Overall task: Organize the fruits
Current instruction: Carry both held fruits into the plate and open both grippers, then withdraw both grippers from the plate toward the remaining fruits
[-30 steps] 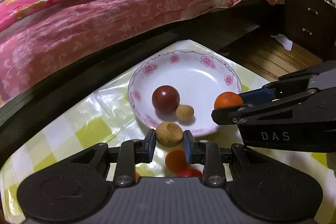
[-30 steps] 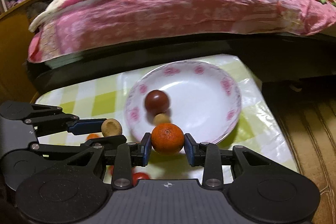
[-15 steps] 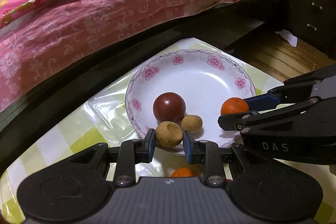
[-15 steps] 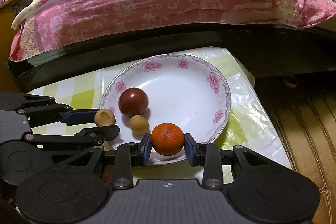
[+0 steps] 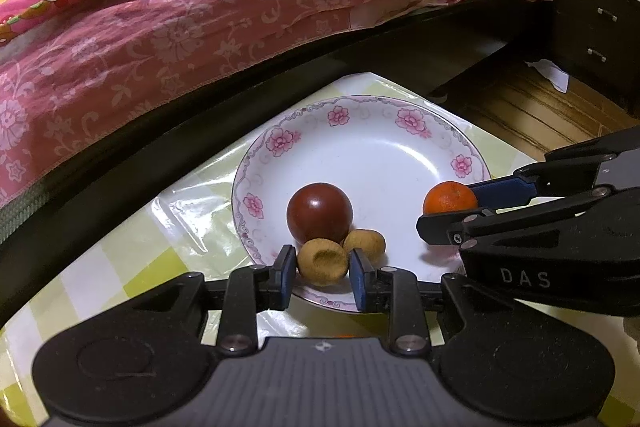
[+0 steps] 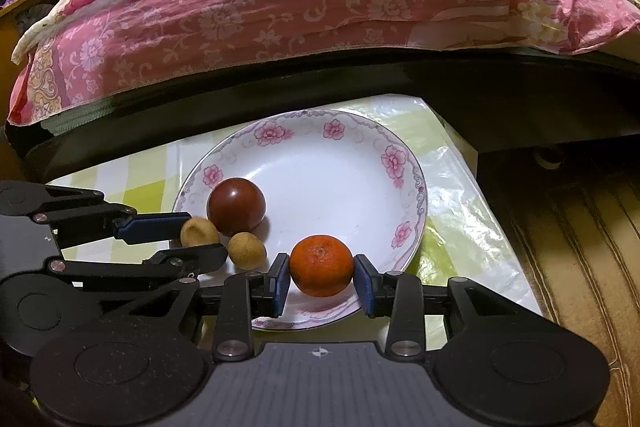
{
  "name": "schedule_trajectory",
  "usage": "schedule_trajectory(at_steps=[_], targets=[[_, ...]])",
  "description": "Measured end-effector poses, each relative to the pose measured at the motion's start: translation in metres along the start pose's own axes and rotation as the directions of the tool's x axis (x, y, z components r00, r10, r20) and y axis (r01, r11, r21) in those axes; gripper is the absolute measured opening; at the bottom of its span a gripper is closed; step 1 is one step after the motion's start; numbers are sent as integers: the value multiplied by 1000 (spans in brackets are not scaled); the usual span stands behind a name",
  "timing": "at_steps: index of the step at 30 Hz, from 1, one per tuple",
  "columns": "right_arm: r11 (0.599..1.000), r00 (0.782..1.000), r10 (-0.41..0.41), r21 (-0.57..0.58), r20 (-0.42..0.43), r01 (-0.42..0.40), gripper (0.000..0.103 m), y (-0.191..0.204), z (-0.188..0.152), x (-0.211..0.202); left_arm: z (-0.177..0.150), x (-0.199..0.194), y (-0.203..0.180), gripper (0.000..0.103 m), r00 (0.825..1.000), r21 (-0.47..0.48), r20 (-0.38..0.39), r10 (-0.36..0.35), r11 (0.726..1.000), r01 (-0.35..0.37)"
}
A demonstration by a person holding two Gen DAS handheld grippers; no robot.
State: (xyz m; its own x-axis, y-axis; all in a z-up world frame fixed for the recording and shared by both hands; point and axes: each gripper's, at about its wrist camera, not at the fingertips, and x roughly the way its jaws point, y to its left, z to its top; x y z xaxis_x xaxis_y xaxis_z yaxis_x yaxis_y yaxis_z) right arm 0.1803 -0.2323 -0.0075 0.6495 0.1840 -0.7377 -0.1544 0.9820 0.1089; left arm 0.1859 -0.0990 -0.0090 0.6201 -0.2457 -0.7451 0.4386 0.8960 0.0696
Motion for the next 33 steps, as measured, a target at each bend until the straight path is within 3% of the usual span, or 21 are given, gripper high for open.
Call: schedule_trajectory(at_steps=[8, 19, 33], targets=[[1000, 1000, -7, 5, 25, 7, 39, -2, -1, -2, 1, -2, 2, 41, 1000, -15, 5, 3, 1000, -3], [1000, 998, 14, -12, 53, -14, 39, 6, 1, -14, 2, -18, 10, 42, 999, -34, 33, 11, 999, -10], [988, 994, 110, -104, -21, -112, 39, 27, -28, -34, -31, -50, 32, 42, 1000, -77, -4, 4, 997, -4]])
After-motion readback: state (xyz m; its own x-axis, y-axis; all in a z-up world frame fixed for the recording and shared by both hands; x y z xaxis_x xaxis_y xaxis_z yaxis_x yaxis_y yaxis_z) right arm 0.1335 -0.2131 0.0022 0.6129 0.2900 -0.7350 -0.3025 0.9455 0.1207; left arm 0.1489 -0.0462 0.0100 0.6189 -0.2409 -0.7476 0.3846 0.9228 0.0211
